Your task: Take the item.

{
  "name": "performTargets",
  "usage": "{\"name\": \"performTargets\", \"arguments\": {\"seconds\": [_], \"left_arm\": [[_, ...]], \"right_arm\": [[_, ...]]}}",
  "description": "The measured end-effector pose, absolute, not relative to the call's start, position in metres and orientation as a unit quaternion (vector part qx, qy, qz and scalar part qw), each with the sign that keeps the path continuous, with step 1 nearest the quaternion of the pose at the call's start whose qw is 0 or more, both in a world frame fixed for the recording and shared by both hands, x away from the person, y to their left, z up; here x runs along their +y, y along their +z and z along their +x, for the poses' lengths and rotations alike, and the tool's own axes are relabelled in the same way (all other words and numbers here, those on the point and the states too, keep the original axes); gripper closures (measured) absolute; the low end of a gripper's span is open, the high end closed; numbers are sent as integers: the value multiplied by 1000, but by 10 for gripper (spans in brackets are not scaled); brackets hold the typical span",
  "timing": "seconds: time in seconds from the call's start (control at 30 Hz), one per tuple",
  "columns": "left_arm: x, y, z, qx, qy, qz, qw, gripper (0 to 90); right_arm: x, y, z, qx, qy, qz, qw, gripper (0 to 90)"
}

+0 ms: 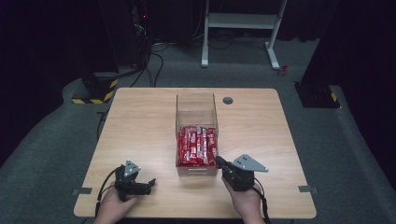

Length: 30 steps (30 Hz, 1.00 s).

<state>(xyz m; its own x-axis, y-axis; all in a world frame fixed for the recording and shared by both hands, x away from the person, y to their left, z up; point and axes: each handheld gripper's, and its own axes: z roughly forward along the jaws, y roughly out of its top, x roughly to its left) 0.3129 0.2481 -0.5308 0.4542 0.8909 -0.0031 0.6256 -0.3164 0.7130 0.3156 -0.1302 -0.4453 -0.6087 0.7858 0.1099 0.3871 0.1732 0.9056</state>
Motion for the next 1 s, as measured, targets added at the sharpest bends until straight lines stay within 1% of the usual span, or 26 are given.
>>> {"name": "performTargets", "arguments": {"seconds": [1.0], "left_arm": [[248,-531,313,482,201,786,330,6]], "right_arm": [[-144,-441,314,726,515,404,211,898]]}}
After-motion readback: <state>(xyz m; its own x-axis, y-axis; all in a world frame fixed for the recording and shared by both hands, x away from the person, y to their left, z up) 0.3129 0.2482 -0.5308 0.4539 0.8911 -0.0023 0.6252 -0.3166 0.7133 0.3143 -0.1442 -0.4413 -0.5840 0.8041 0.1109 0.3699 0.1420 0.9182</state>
